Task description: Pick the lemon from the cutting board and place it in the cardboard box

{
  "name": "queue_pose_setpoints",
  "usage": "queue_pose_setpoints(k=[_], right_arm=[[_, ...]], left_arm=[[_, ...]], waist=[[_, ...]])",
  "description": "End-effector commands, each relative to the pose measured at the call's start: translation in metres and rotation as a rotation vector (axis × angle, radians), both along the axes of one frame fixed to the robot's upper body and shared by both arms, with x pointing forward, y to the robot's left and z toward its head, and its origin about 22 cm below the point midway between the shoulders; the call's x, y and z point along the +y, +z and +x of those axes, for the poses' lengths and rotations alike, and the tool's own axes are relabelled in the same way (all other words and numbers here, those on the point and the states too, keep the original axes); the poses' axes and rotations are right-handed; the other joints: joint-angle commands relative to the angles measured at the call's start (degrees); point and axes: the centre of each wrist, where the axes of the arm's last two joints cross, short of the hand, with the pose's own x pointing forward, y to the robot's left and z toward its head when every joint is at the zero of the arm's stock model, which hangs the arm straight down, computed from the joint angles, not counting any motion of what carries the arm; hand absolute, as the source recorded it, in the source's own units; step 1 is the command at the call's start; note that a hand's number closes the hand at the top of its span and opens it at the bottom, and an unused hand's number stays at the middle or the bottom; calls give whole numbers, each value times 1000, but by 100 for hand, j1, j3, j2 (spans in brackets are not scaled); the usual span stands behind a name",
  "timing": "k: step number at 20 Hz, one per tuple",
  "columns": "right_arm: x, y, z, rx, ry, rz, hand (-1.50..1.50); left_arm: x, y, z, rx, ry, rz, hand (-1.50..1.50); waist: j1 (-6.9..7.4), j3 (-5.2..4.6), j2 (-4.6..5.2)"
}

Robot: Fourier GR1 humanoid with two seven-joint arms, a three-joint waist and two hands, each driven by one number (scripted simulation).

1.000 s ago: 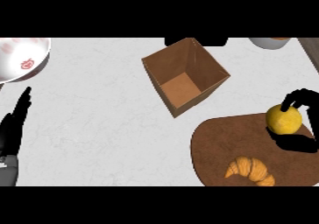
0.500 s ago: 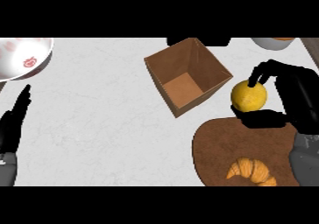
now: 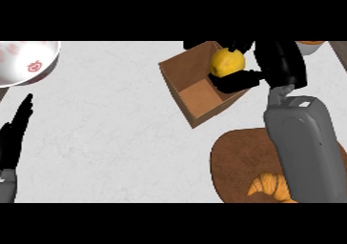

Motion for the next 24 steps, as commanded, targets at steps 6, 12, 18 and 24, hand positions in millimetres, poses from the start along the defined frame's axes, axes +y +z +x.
queue_pose_setpoints(k=[6,12,18,24], right_arm=[[67,-24,62,79,-17,42,150],[59,-53,91,124,-50,-26,150],[59,-87,95,260,-154,156,-150],[69,-87,98,209,-106,202,-150]], left_arm=[[-11,1,2,-14,-27,7,0],[-7,-1,9,-13,-26,3,0],[-27,14,25,-31,-45,0,0],[-8,12,13,-16,-42,9,0]], waist=[[129,2,44],[125,0,75],[239,8,124],[228,5,83]])
